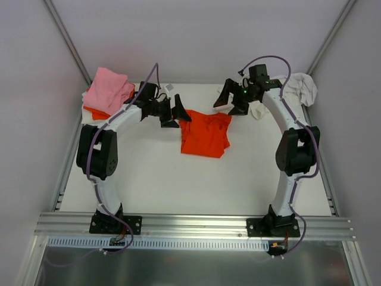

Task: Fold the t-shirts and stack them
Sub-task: Smooth out wrinkles on the folded tshirt

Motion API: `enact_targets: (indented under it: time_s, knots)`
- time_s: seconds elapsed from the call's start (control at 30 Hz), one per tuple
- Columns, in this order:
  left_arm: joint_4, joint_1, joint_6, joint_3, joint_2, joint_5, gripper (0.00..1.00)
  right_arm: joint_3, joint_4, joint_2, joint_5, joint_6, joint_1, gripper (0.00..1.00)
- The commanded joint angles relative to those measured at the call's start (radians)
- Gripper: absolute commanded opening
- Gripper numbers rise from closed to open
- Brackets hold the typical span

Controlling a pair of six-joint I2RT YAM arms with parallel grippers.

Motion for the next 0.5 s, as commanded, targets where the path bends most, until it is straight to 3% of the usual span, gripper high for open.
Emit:
enact_targets:
  time_s: [0.0, 0.1, 0.13, 0.17, 0.2, 0.47]
  knots:
    - [0.048, -0.020, 0.002, 0.107, 0.052, 0.073, 0.95, -0.049, -0.058, -0.125, 0.041, -0.065, -0.014, 0.99]
    - [0.014, -0.037, 0.004, 0.186, 0.133, 0.110, 0.76, -0.127, -0.064, -0.175, 0.049, -0.079, -0.021, 1.00]
    - [-0.007, -0.043, -0.001, 0.225, 0.170, 0.113, 0.37, -0.166, -0.069, -0.201, 0.055, -0.087, -0.026, 0.99]
    - [-0.027, -0.045, -0.004, 0.246, 0.190, 0.111, 0.11, -0.186, -0.066, -0.213, 0.057, -0.088, -0.027, 0.99]
    - [-0.046, -0.049, -0.010, 0.288, 0.223, 0.113, 0.00, -0.219, -0.064, -0.231, 0.052, -0.090, -0.030, 0.99]
    - [-0.088, -0.066, -0.081, 0.438, 0.369, 0.188, 0.00, -0.283, -0.064, -0.254, 0.060, -0.088, -0.031, 0.99]
